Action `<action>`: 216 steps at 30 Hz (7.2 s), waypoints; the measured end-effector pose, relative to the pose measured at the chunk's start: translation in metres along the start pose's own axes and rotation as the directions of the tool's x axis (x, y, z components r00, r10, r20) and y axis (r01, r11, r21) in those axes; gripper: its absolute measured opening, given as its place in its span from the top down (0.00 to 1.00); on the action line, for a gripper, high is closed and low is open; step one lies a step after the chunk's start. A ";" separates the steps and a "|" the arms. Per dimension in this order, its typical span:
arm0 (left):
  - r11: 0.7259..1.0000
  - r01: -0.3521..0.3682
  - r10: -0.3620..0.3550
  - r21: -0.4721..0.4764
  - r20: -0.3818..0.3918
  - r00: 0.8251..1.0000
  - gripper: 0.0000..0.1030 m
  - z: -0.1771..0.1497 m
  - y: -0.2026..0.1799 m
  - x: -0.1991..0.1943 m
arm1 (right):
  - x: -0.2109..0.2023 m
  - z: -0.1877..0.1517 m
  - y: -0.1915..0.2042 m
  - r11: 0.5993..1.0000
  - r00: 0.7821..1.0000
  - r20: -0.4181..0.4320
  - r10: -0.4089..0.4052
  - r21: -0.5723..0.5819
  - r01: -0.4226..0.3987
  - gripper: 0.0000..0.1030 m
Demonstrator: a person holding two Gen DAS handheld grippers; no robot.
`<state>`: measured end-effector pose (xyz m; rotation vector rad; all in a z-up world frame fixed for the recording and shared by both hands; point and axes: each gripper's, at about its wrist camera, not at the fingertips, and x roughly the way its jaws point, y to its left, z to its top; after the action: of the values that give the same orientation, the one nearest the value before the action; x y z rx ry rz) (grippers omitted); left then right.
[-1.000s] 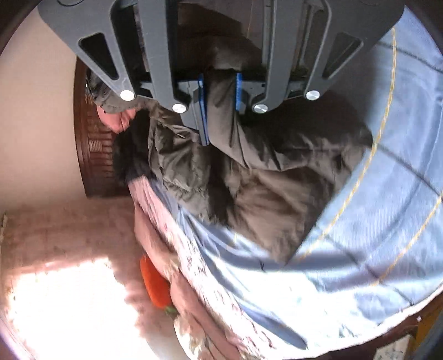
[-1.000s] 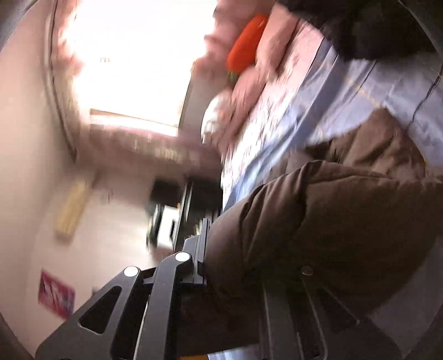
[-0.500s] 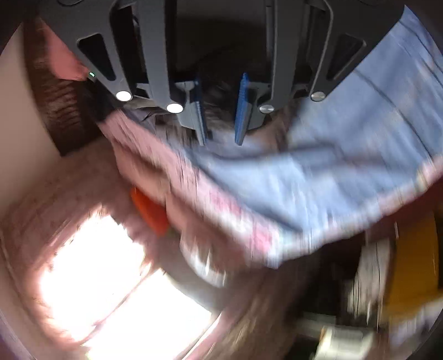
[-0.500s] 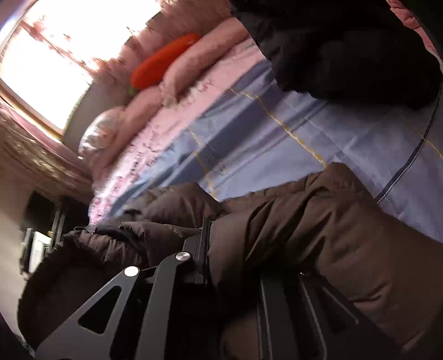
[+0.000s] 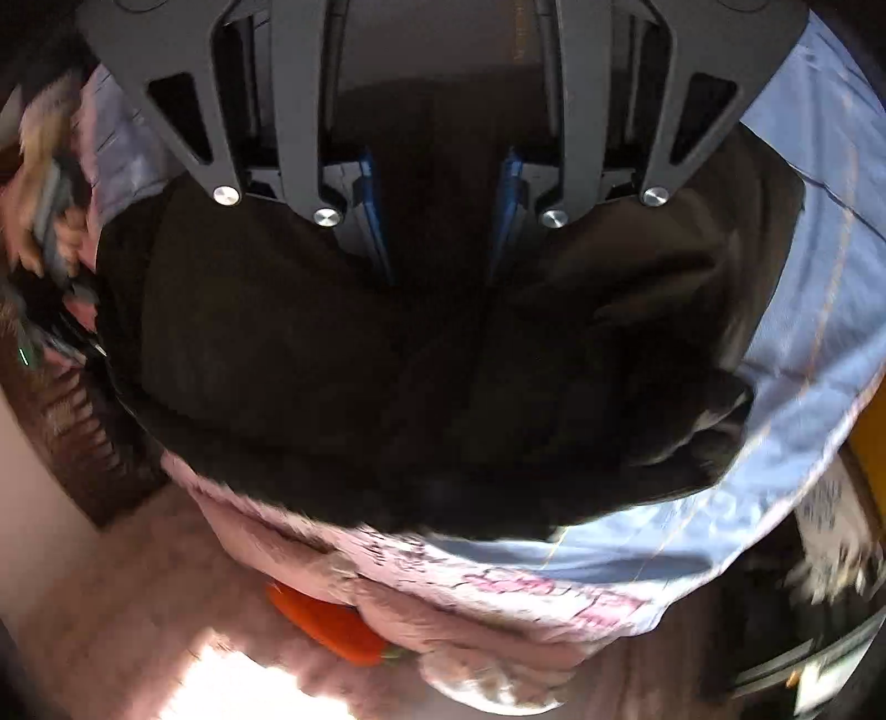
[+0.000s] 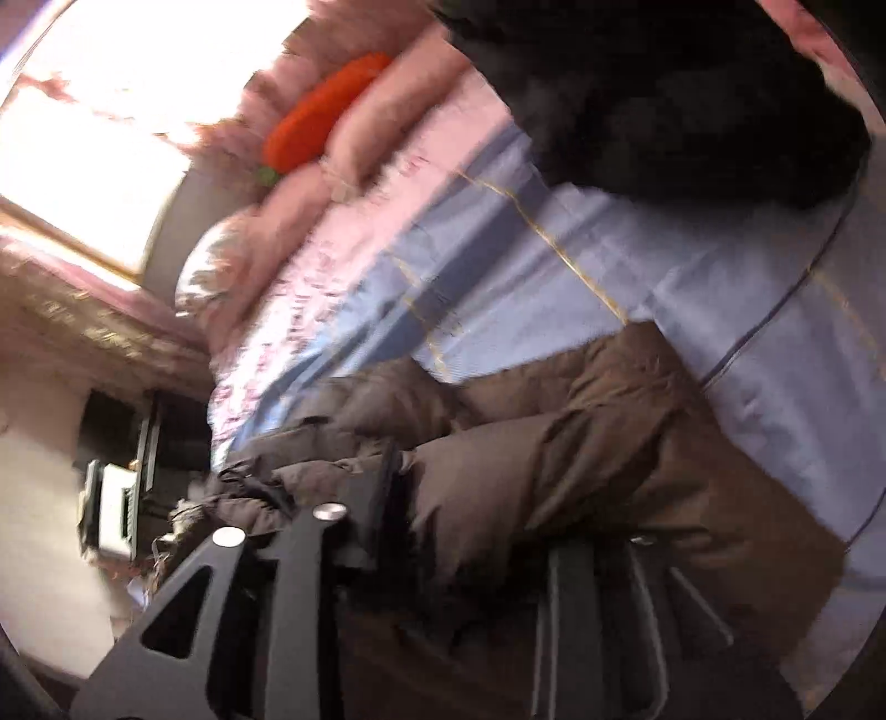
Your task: Fold large clothes
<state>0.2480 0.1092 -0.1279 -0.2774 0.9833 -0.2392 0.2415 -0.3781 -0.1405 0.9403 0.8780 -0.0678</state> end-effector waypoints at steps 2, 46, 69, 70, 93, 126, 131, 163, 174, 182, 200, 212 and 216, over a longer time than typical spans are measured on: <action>1.000 -0.001 0.001 -0.029 0.015 1.000 0.68 0.001 0.005 -0.002 | -0.023 0.002 0.007 0.998 0.998 -0.007 0.064 -0.020 -0.064 0.29; 0.974 -0.212 0.207 -0.081 -0.065 0.976 0.47 0.004 0.044 0.041 | 0.163 -0.150 0.214 0.682 0.984 0.027 -0.173 -0.718 0.140 0.05; 0.954 -0.178 0.164 -0.241 -0.079 0.983 0.57 0.014 0.086 0.036 | 0.108 -0.056 0.016 0.762 0.905 0.173 -0.389 -0.491 0.421 0.01; 0.946 -0.165 0.151 -0.279 -0.070 0.986 0.55 0.017 0.090 0.028 | 0.101 -0.054 0.019 0.767 0.897 0.169 -0.409 -0.468 0.438 0.02; 0.904 -0.377 0.350 -0.202 -0.156 0.924 0.27 -0.016 0.116 0.013 | 0.265 -0.240 0.295 0.573 0.958 0.041 -0.284 -0.794 0.203 0.33; 0.924 -0.373 0.378 -0.083 0.062 0.924 0.23 -0.003 0.053 -0.007 | 0.200 -0.124 0.169 0.729 0.942 0.254 -0.221 -0.598 0.333 0.12; 0.918 -0.392 0.397 -0.067 0.097 0.913 0.23 0.000 0.046 -0.014 | 0.206 -0.125 0.171 0.715 0.937 0.237 -0.257 -0.606 0.349 0.12; 0.940 -0.341 0.342 0.027 -0.064 0.938 0.18 -0.018 0.036 0.035 | 0.047 -0.045 -0.058 0.855 0.914 0.143 -0.380 -0.322 0.406 0.08; 0.986 -0.164 0.164 -0.016 0.192 0.968 0.02 -0.013 -0.062 -0.085 | -0.102 -0.123 0.068 0.792 0.913 0.355 -0.201 -0.489 0.365 0.01; 0.920 -0.293 0.180 0.262 0.382 0.907 0.02 -0.053 -0.163 -0.159 | -0.151 -0.217 0.133 0.715 0.898 0.400 -0.183 -0.572 0.401 0.01; 0.914 -0.320 0.191 0.250 0.431 0.882 0.02 -0.084 -0.167 -0.160 | -0.131 -0.226 0.120 0.706 0.894 0.356 -0.273 -0.557 0.437 0.01; 0.915 -0.317 0.191 0.249 0.425 0.885 0.02 -0.084 -0.162 -0.162 | -0.124 -0.240 0.128 0.679 0.902 0.342 -0.262 -0.599 0.424 0.01; 0.916 -0.312 0.186 0.251 0.422 0.887 0.02 -0.084 -0.162 -0.162 | -0.124 -0.243 0.131 0.670 0.902 0.348 -0.256 -0.609 0.425 0.01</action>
<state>0.0791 -0.0009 0.0088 0.0979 0.5614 -0.0910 0.0606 -0.1588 -0.0359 0.0590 0.7607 -0.1700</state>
